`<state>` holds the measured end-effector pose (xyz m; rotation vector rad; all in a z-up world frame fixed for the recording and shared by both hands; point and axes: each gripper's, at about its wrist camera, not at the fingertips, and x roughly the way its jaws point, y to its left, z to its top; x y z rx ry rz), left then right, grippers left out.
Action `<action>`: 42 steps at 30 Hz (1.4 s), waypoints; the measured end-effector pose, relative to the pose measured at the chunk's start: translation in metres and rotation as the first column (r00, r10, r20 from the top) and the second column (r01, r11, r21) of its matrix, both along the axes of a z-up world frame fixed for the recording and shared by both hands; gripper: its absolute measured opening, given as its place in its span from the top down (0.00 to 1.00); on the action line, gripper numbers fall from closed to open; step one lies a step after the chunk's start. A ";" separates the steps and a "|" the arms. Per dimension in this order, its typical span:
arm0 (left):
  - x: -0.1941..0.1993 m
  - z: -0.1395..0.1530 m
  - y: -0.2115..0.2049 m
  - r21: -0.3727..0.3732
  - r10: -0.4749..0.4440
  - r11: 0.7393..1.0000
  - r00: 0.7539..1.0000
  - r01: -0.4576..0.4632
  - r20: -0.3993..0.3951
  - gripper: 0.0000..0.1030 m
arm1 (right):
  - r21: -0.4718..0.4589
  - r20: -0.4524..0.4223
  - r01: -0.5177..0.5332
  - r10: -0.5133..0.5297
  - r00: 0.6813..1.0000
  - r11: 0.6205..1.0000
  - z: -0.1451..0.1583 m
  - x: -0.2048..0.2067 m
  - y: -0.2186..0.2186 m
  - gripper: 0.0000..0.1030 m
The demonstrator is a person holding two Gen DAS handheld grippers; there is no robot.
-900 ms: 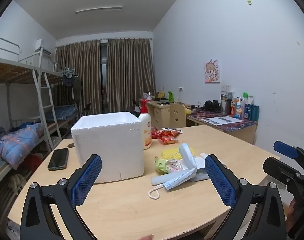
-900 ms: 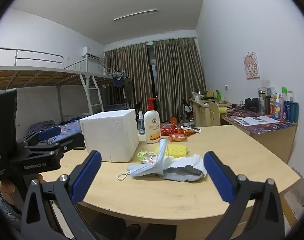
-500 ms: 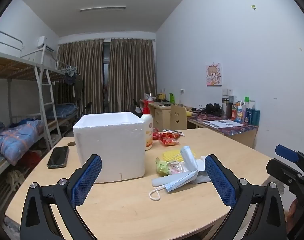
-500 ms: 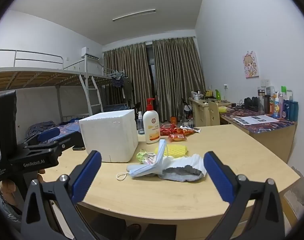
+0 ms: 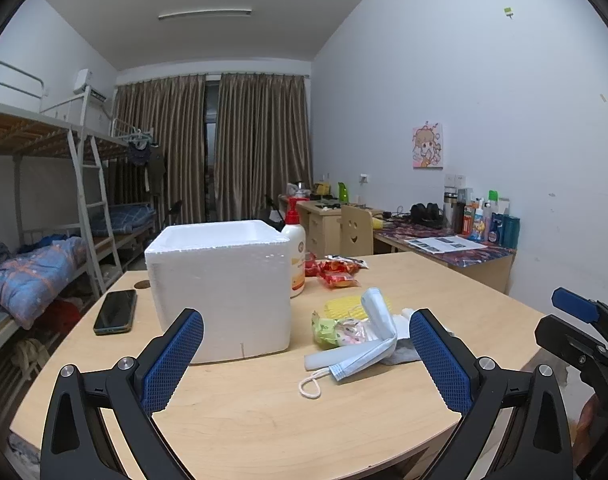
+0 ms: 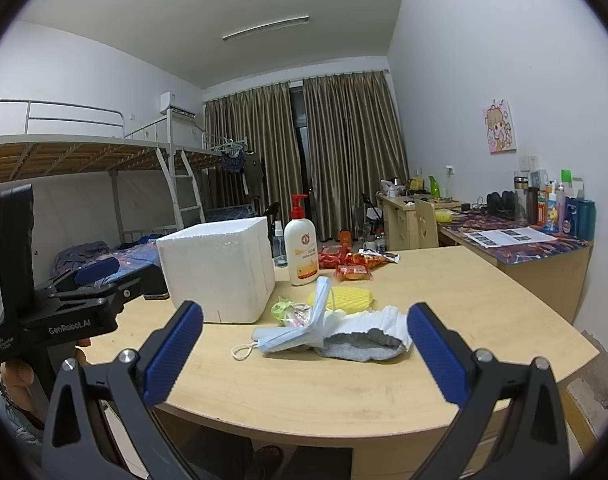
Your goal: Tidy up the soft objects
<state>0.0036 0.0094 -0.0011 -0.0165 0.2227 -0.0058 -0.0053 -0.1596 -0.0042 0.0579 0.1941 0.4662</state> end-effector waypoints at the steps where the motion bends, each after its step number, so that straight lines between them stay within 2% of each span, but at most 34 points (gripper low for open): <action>1: 0.000 0.000 0.000 0.001 -0.001 1.000 1.000 0.001 0.000 0.00 | 0.000 0.000 0.000 0.000 1.000 1.000 0.000 0.000 0.000 0.00; 29: 0.000 0.002 -0.003 0.016 0.000 1.000 1.000 0.000 -0.002 0.00 | -0.010 -0.006 -0.009 0.009 1.000 1.000 0.001 0.005 0.004 0.00; 42: 0.021 -0.002 0.001 0.007 -0.010 1.000 0.999 0.010 -0.036 0.00 | -0.024 -0.035 -0.025 0.024 0.999 0.999 0.001 0.025 0.015 0.00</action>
